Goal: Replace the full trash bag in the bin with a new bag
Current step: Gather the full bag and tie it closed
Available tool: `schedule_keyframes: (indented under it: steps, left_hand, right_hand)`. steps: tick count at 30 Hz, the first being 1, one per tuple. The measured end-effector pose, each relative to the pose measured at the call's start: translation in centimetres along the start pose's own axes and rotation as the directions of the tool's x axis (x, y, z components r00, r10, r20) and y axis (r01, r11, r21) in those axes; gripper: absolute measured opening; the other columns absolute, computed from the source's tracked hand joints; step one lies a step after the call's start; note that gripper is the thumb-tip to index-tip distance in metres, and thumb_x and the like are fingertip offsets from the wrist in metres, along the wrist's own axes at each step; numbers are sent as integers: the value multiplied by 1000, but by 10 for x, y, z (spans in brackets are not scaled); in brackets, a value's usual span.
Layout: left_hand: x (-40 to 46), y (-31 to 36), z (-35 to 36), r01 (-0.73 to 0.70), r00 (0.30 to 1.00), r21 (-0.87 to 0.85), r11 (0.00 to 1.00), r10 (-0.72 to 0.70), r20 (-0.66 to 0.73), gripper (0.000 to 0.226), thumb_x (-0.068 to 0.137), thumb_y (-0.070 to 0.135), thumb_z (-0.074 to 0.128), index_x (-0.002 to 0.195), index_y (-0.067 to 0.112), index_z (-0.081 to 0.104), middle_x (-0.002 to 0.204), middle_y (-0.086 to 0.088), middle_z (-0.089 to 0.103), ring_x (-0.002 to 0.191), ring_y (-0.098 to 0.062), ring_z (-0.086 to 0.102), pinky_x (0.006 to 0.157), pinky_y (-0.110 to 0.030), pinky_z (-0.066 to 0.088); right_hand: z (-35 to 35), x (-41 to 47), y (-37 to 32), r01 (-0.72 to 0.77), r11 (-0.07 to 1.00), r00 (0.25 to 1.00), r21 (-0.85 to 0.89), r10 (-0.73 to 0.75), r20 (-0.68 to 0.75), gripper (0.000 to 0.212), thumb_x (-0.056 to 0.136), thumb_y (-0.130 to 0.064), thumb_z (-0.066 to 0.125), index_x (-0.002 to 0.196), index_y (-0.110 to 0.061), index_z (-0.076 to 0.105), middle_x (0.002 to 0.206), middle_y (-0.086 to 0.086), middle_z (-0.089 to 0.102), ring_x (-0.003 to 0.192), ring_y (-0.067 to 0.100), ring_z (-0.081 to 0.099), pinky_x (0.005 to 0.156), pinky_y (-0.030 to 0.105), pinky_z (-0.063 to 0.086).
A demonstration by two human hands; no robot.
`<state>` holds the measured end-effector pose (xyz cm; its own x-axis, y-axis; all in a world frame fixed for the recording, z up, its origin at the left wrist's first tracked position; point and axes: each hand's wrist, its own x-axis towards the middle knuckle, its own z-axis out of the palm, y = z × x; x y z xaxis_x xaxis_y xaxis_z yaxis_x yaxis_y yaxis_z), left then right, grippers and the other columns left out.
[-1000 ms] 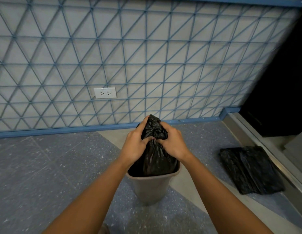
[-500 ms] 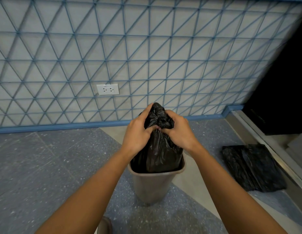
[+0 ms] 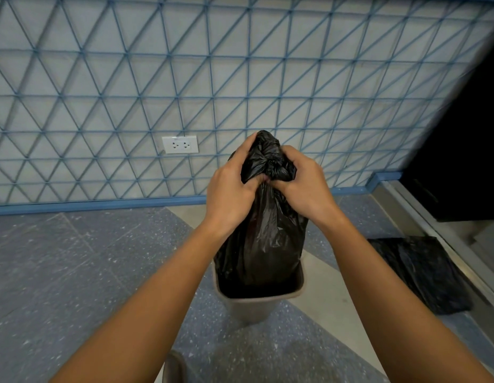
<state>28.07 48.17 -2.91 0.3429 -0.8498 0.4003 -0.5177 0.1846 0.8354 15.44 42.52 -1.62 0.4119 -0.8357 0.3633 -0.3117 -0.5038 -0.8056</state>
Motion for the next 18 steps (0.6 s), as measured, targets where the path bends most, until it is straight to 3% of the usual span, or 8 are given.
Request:
schedule_keyframes:
  steps: [5,9,12,15,18]
  left_hand:
    - [15,22,-15,-49,998,-59,997,47,-33,73,74,11,67,140,28,40,130,0,61,120,-14,56,104,-39,44]
    - [35,68,-54,-208,976,-110,972,198,-91,71,73,10,68,139,16,42,130,5,57,121,-6,53,107,-31,41]
    - [47,94,-94,-360,924,51,932,364,-121,55,78,22,66,130,10,49,125,7,57,116,1,54,102,-21,43]
    - [63,99,-137,-354,913,151,923,376,-159,38,81,39,61,112,19,53,116,10,57,100,19,53,93,-10,42]
    - [78,90,-177,-300,948,228,926,316,-37,31,84,46,49,102,20,49,108,3,56,95,11,54,91,-14,43]
  right_hand:
    - [-12,15,-32,61,997,998,-37,-61,-3,33,73,-3,72,105,-8,63,97,6,69,95,20,63,87,42,50]
    - [-30,35,-91,194,979,981,-57,-195,-16,36,68,-8,71,103,-6,63,92,5,67,91,16,62,84,41,51]
    - [-33,47,-136,286,958,958,-28,-287,-1,44,67,-11,69,110,-3,62,104,9,69,100,18,65,87,37,51]
    - [-23,62,-167,295,949,955,-112,-290,57,25,78,-20,66,99,-7,62,101,9,66,99,19,64,83,37,50]
    - [1,76,-186,372,905,923,-208,-336,189,17,88,-22,55,91,-6,56,109,29,57,109,35,55,84,43,44]
